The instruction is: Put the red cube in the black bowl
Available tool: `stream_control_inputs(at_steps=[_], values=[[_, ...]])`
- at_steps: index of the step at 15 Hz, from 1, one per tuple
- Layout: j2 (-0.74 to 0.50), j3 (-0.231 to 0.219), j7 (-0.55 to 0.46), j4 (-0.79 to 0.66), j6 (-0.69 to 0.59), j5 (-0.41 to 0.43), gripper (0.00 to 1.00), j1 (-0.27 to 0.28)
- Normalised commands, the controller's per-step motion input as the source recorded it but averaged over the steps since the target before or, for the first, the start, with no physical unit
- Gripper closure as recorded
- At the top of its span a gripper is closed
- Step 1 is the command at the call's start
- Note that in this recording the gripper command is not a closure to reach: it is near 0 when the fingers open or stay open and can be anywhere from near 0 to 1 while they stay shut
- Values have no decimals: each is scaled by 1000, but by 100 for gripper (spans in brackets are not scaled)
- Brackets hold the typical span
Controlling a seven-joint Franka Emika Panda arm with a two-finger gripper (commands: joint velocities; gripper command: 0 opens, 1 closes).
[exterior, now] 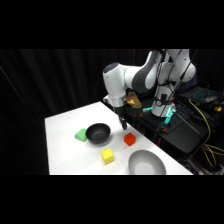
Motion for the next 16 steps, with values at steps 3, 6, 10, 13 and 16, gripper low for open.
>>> stream_control_inputs(at_steps=[3,6,10,13,16], values=[[-286,157,177,-263,408,-164,0,164],[-43,49,-92,-240,473,-267,0,26],[82,-107,-387,-135,381,-323,0,-104],[133,-91,-487,9,250,-80,0,-105],[176,-14,-380,110,178,95,0,-41]])
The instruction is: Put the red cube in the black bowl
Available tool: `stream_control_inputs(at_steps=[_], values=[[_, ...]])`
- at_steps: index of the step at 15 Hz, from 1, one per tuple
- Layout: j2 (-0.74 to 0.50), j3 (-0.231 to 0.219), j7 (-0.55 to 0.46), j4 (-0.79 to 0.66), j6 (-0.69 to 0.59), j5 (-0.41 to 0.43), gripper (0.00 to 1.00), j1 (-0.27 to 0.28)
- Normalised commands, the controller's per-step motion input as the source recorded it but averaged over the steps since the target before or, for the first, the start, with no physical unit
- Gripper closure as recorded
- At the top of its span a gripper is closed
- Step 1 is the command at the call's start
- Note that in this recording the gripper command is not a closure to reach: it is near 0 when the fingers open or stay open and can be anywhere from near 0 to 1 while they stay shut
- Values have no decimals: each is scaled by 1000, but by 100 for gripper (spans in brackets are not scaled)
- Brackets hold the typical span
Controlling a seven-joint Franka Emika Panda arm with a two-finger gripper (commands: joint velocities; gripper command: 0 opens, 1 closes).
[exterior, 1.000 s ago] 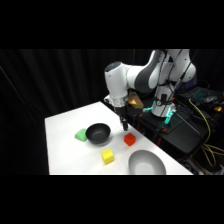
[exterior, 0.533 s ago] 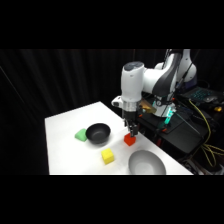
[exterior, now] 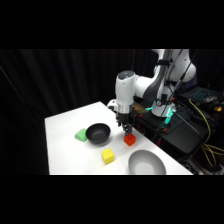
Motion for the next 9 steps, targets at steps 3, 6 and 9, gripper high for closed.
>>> stream_control_inputs(at_steps=[3,6,9], values=[[176,7,-229,132,130,164,0,4],[122,8,-79,61,147,151,0,65],[71,20,-13,17,144,165,0,96]])
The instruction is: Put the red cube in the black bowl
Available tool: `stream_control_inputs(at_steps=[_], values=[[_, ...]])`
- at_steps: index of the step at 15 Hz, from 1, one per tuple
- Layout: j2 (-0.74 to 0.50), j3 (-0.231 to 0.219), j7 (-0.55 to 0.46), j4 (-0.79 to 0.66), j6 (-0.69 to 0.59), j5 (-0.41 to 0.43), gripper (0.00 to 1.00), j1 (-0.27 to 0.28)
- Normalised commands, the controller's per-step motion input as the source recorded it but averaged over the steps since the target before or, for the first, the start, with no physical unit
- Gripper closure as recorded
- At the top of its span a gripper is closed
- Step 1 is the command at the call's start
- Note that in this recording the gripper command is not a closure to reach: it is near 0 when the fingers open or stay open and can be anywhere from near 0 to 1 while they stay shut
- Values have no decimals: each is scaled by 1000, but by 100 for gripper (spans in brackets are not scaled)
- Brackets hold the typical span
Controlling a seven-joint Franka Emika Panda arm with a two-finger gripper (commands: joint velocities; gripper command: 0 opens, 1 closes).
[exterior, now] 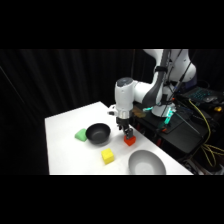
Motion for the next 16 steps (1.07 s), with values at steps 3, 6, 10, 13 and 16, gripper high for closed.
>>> stream_control_inputs(at_steps=[3,6,10,13,16], values=[[45,8,75,-3,149,109,0,136],[66,5,80,-34,182,107,0,120],[111,-54,19,-63,230,66,0,70],[109,-54,-58,-61,211,132,100,28],[-30,-88,-7,-84,138,101,100,74]])
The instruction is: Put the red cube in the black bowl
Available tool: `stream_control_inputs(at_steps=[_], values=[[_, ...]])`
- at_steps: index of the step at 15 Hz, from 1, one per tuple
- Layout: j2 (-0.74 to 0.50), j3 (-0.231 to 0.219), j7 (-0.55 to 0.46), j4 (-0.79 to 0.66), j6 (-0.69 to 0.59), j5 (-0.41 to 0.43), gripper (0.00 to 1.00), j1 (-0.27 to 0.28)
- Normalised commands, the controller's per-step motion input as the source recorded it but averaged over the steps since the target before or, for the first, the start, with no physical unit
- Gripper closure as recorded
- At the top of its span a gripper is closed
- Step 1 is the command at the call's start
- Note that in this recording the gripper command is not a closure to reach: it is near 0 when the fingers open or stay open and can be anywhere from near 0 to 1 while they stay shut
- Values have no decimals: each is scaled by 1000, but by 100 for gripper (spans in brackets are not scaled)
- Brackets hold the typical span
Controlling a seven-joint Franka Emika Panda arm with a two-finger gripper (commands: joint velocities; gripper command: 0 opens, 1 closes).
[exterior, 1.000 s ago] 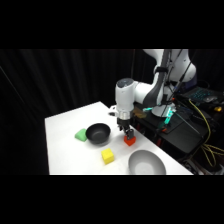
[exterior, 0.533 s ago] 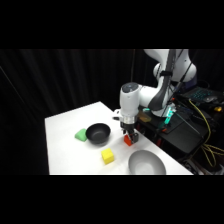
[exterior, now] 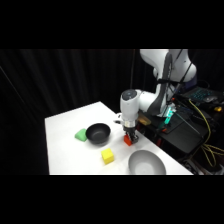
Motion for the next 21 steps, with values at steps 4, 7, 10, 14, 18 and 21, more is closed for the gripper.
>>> stream_control_inputs(at_steps=[4,7,10,14,18,21], values=[[-272,-159,178,-118,-57,-6,100,195],[-575,-195,341,-117,-408,-150,100,233],[-650,-39,247,27,-689,-132,100,4],[-428,62,40,284,-635,-102,100,-248],[25,24,-125,441,-255,-49,100,-314],[322,-22,-165,419,26,30,100,-219]])
